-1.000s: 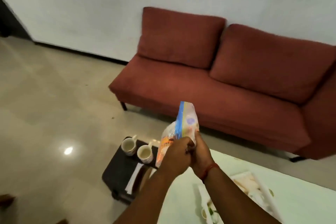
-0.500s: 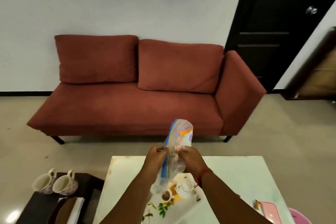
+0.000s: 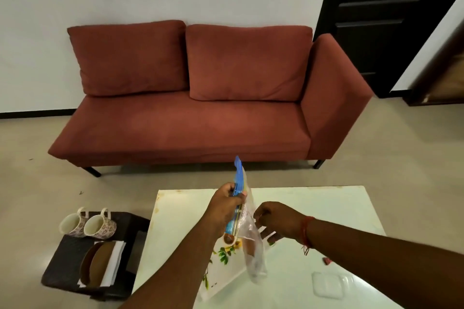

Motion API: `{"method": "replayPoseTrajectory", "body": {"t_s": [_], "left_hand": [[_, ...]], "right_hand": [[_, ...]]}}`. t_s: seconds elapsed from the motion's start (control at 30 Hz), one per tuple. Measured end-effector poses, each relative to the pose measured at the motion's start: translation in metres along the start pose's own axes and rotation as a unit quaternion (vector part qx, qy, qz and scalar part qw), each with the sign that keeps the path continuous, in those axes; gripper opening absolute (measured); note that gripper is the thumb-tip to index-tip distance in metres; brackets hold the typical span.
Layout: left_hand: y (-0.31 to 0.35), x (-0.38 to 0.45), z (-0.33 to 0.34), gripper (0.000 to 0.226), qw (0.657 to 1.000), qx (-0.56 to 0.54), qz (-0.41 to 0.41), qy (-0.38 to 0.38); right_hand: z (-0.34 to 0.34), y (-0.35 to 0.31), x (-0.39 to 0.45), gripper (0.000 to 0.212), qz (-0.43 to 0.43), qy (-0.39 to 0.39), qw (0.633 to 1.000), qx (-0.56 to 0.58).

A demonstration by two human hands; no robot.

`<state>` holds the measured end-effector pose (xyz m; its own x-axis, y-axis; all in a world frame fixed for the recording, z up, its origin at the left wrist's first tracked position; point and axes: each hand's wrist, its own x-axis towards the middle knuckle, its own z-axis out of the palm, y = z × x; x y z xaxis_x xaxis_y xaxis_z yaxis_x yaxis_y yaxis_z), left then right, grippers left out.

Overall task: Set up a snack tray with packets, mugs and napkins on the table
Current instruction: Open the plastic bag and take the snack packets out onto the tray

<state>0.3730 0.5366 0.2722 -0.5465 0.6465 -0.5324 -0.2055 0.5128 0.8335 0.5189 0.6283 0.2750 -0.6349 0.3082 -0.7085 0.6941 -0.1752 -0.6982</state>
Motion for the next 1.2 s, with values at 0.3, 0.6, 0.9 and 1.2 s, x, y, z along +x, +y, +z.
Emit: {"method": "replayPoseTrajectory", "body": {"t_s": [0.3, 0.6, 0.9, 1.2], "left_hand": [[0.018, -0.018, -0.028, 0.036, 0.983, 0.127, 0.116, -0.069], [0.021, -0.013, -0.066, 0.022, 0.973, 0.141, 0.157, -0.090], [0.030, -0.018, -0.085, 0.025, 0.953, 0.230, 0.196, -0.006], [0.031, -0.025, -0.081, 0.019, 0.948, 0.241, 0.204, 0.025]], "right_hand": [[0.072, -0.050, 0.005, 0.038, -0.074, 0.189, 0.957, 0.208], [0.095, -0.081, 0.011, 0.040, -0.125, 0.273, 0.951, 0.076], [0.105, -0.098, 0.001, 0.022, -0.138, 0.214, 0.958, -0.134], [0.086, -0.079, -0.003, 0.025, -0.121, 0.281, 0.945, -0.116]]}}
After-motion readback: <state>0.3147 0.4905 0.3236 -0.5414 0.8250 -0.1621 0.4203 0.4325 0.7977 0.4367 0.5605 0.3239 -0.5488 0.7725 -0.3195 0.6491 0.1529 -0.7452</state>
